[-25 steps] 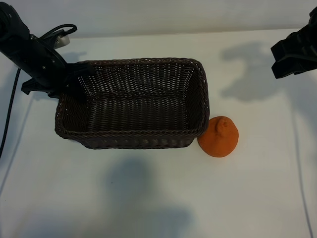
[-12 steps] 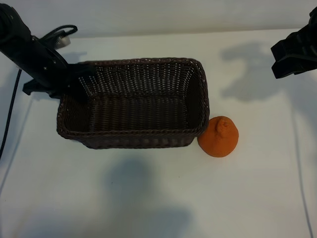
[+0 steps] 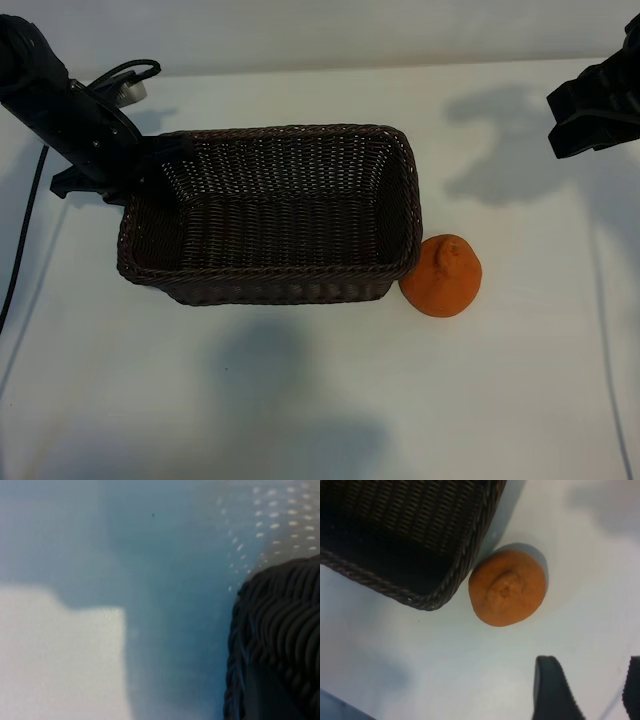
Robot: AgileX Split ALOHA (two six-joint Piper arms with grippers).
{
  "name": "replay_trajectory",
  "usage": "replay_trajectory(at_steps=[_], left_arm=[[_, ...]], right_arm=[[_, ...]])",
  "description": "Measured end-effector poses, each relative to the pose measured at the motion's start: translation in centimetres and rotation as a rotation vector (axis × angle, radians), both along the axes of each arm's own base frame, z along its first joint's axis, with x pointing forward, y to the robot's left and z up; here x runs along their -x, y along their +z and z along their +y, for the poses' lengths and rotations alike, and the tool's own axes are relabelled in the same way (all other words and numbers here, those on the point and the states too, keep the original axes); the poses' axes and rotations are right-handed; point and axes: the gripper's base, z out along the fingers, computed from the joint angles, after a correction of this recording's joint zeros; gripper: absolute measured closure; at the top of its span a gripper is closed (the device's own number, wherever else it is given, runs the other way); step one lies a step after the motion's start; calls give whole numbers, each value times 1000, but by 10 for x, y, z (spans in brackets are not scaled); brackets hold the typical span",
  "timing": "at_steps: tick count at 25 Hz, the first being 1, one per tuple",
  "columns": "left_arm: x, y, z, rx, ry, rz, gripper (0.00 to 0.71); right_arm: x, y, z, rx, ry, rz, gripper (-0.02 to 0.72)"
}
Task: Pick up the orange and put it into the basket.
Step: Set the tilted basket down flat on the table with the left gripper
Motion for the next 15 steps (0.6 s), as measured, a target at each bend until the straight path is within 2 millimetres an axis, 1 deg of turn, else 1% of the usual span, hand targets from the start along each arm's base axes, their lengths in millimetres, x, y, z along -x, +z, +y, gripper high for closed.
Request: replay_trajectory(at_steps=[6,8,9,10,15], left_arm=[[0,0,0,0,6,6,559],[0,0,0,-2,3,10,540],[1,0,0,0,4,17,518],[2,0,0,2,2,28,481],[3,0,0,4,2,43,251]], right_arm=[[0,0,0,0,0,0,339],[0,0,0,0,0,0,339],[0,0,0,0,0,0,339],[0,0,0,0,0,0,339],[0,0,0,0,0,0,339]])
